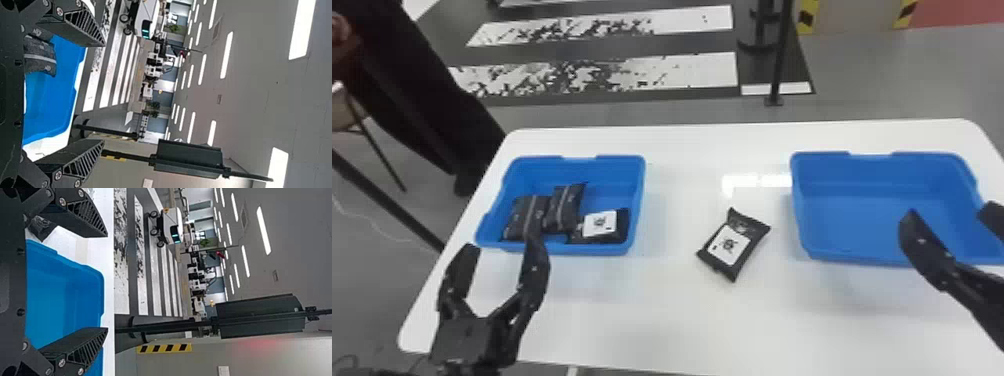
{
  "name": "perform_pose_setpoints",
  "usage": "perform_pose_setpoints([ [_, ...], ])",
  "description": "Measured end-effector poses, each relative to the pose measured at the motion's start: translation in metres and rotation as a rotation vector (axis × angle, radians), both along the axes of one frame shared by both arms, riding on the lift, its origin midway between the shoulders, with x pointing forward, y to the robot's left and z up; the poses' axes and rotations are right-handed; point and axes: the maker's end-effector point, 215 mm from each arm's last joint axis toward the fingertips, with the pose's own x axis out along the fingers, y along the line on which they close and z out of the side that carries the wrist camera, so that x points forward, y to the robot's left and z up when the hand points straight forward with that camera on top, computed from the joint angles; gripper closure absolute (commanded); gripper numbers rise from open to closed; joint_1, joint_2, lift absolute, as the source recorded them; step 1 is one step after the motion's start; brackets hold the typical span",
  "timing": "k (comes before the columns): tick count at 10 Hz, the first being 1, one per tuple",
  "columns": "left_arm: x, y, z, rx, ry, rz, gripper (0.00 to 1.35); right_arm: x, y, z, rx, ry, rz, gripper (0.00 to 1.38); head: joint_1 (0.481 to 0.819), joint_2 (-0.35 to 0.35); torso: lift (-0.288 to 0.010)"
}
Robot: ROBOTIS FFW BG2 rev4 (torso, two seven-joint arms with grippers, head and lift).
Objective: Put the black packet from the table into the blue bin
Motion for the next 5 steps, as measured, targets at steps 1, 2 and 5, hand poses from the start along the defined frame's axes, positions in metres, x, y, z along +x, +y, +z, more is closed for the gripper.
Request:
perform_pose_setpoints([
  [1,0.0002,-0.001,0.0,0.006,0.001,-0.002,0.16,0.0,-0.0002,0.0001,-0.006,0.0,0.0,0.17,0.695,0.137,-0.11],
  [2,0.001,-0.0027,-0.0002,0.02,0.003,-0.007,0.16,0.0,-0.0005,0.0001,-0.013,0.0,-0.001,0.17,0.695,0.135,-0.11],
  [5,0.0022,-0.0066,-0.004,0.055,0.021,-0.02,0.16,0.0004,-0.0009,0.0025,-0.029,-0.005,-0.001,0.17,0.695,0.126,-0.11],
])
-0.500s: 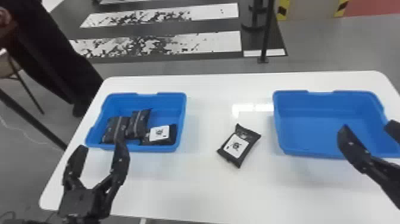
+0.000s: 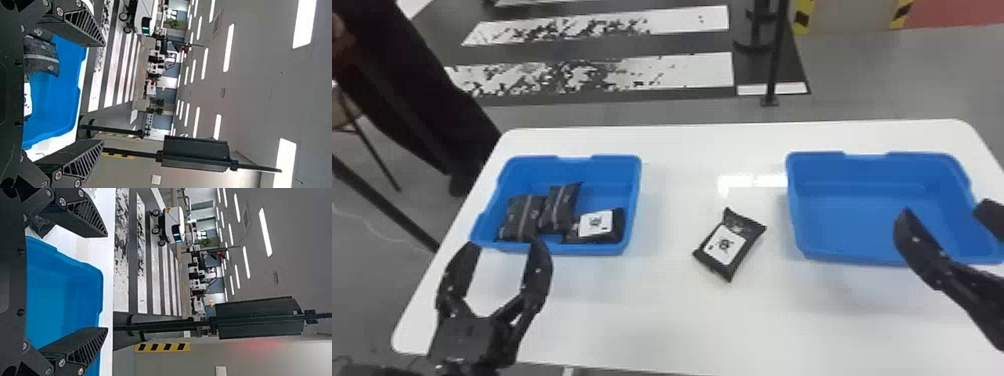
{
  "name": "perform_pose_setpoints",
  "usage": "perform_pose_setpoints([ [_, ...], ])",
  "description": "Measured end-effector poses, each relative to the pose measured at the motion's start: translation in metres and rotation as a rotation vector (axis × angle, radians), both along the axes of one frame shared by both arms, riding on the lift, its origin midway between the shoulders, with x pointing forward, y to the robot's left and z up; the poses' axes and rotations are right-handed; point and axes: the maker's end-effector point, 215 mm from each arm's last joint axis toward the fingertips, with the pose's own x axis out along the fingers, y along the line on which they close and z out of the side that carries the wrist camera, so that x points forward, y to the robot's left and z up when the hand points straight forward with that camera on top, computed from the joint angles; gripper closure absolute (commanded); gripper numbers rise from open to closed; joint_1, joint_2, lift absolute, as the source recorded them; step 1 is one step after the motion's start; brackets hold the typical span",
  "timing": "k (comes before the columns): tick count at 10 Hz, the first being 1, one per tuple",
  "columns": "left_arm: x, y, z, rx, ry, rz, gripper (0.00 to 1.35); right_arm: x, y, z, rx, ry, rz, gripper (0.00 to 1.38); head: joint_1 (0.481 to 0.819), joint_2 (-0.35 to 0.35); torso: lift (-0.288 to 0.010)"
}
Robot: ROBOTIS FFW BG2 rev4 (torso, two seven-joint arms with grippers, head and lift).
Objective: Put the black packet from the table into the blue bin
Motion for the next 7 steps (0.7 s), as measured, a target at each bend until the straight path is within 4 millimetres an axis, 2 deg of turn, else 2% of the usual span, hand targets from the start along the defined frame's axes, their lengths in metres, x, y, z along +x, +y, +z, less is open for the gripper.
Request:
perform_pose_setpoints([
  [2,0.004,-0.006,0.001,0.006,-0.002,-0.012,0.16,0.0,-0.001,0.0,0.002,0.001,-0.001,0.17,0.695,0.117,-0.11],
  [3,0.012,-0.021,-0.001,0.002,0.004,-0.048,0.16,0.0,-0.001,-0.001,0.003,0.002,-0.001,0.17,0.695,0.105,-0.11],
  [7,0.068,-0.122,-0.018,-0.011,0.061,-0.305,0.16,-0.001,-0.001,-0.001,0.007,0.003,-0.001,0.17,0.695,-0.064,-0.11],
])
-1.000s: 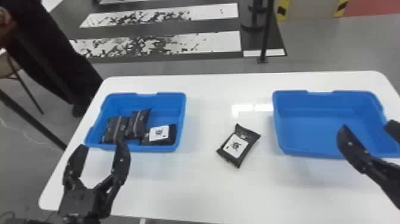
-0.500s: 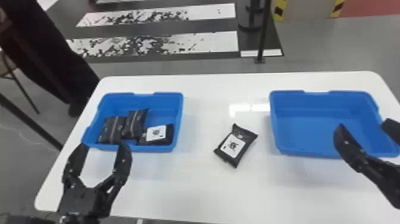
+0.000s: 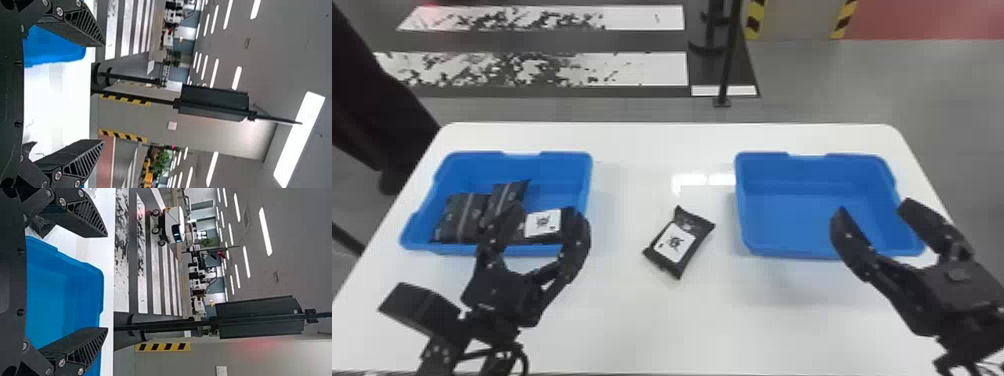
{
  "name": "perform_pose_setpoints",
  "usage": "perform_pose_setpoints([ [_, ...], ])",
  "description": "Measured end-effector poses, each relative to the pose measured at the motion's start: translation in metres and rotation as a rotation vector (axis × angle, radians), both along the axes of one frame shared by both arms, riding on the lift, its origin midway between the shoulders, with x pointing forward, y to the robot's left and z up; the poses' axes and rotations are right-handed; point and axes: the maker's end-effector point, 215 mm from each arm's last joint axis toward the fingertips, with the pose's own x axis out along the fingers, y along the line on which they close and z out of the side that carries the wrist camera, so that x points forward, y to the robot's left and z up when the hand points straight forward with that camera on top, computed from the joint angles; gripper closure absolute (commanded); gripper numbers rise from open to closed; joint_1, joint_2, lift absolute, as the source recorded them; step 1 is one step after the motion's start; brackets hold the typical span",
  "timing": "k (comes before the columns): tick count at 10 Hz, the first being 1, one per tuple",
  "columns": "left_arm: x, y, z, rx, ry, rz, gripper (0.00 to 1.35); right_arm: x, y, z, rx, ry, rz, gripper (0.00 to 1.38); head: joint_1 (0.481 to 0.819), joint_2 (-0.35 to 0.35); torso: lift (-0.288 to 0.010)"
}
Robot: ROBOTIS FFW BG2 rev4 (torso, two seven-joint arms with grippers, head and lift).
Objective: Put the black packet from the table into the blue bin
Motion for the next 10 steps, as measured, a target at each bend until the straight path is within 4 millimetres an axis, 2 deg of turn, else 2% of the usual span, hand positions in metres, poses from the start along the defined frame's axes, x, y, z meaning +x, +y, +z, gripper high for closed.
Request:
perform_pose_setpoints([
  [4,0.043,-0.088,-0.044,0.144,0.089,-0.238,0.16,0.0,0.0,0.0,0.002,0.0,0.0,0.17,0.695,-0.178,-0.11],
  [7,0.072,-0.152,-0.091,0.237,0.173,-0.381,0.16,0.001,0.0,-0.001,0.005,0.0,0.001,0.17,0.695,-0.249,-0.11],
  [9,0.073,-0.19,-0.122,0.29,0.235,-0.47,0.16,0.002,0.0,-0.001,0.006,-0.001,0.001,0.17,0.695,-0.302,-0.11],
  [10,0.073,-0.199,-0.139,0.327,0.271,-0.495,0.16,0.002,0.0,-0.001,0.007,-0.001,0.001,0.17,0.695,-0.31,-0.11],
])
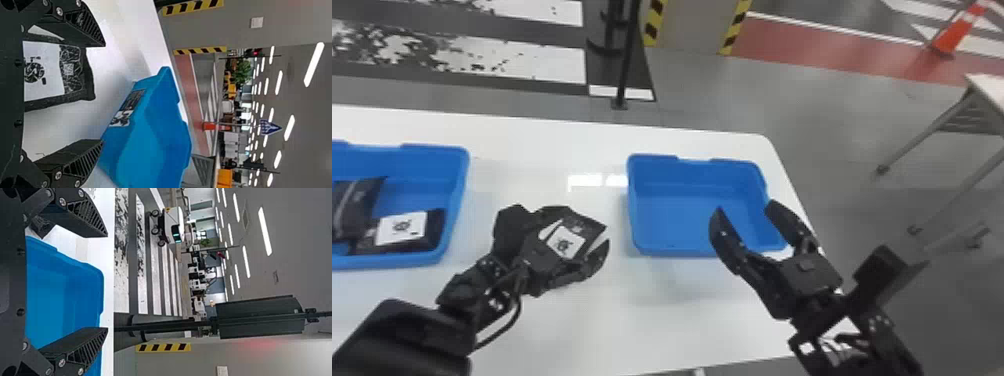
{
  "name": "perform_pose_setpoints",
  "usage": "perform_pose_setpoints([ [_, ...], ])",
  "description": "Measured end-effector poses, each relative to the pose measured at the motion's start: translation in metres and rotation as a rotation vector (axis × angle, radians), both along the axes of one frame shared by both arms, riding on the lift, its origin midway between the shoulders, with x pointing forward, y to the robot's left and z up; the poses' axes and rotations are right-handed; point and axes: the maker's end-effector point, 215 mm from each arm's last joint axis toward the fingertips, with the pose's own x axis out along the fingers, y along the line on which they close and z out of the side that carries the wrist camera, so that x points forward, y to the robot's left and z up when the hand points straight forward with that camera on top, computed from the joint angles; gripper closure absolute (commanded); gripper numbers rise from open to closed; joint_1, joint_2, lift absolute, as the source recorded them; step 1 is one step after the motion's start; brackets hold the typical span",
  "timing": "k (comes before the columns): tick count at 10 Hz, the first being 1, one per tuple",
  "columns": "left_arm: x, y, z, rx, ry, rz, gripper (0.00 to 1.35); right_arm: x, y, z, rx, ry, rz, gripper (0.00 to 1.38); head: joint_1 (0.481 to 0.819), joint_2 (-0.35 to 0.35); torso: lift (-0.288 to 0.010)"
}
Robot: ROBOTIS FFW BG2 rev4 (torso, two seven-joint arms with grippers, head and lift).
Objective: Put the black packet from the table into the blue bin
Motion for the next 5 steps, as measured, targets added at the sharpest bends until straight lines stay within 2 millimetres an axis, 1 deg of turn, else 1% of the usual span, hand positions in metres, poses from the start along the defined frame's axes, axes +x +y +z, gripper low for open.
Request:
perform_pose_setpoints([
  [1,0.001,0.002,-0.016,0.048,0.021,-0.005,0.16,0.0,0.0,0.0,0.001,0.0,0.0,0.17,0.695,-0.313,-0.11],
  [2,0.007,0.012,-0.025,0.095,0.018,0.01,0.17,0.0,0.0,0.0,0.002,0.0,0.0,0.17,0.695,-0.3,-0.11],
  [3,0.014,0.022,-0.032,0.134,0.012,0.026,0.32,0.0,0.0,0.0,0.003,0.0,0.0,0.17,0.695,-0.283,-0.11],
  [4,0.016,0.028,-0.038,0.156,0.021,0.033,0.86,0.0,0.0,0.0,0.004,-0.001,0.0,0.17,0.695,-0.276,-0.11],
  [5,0.015,0.03,-0.043,0.159,0.04,0.035,1.15,0.0,0.0,0.0,0.006,0.0,0.0,0.17,0.695,-0.272,-0.11],
])
